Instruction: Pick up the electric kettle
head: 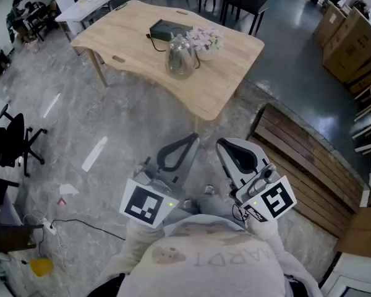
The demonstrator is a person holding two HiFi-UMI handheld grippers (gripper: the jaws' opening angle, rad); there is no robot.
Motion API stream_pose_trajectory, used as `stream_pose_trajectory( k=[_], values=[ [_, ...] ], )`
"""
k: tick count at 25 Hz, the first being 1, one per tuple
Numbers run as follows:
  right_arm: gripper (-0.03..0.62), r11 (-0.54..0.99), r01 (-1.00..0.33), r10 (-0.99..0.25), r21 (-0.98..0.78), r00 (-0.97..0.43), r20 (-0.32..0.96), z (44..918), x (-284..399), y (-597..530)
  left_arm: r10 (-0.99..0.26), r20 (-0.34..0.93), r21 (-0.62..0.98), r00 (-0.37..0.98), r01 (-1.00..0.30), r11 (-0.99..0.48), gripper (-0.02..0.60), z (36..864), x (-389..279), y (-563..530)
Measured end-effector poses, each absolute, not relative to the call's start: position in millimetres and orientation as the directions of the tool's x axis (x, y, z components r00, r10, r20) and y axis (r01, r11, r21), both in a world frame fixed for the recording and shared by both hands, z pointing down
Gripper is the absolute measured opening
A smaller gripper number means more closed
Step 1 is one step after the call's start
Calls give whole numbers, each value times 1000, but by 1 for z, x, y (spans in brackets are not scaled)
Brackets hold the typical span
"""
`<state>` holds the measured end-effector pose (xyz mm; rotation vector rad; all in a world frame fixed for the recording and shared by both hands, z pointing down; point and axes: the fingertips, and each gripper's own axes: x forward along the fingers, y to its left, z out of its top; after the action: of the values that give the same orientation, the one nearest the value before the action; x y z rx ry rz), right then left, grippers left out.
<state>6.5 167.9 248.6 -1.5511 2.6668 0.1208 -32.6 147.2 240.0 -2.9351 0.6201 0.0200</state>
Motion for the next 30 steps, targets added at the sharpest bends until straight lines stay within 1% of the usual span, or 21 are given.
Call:
stream_pose_trajectory(
  k=[10,18,24,30],
  values=[
    [20,530,-845,-842,77,-535,-75,243,-19,156,-456,-66,-138,887,-461,-876,13,237,-64,138],
    [20,537,-839,-835,85,-543,-85,243,-26,151,-455,-59,-193,889,-457,-868,12,237,-68,136],
    [21,488,-872,-865,43,-490,-109,247,-15,140,-454,-51,-177,889,-456,-872,13,240,-69,131],
    [25,444,-896,-893,32,-445,-72,258,3,124,-435,-37,-203,900,-433,-878,14,243,-60,127]
  ],
)
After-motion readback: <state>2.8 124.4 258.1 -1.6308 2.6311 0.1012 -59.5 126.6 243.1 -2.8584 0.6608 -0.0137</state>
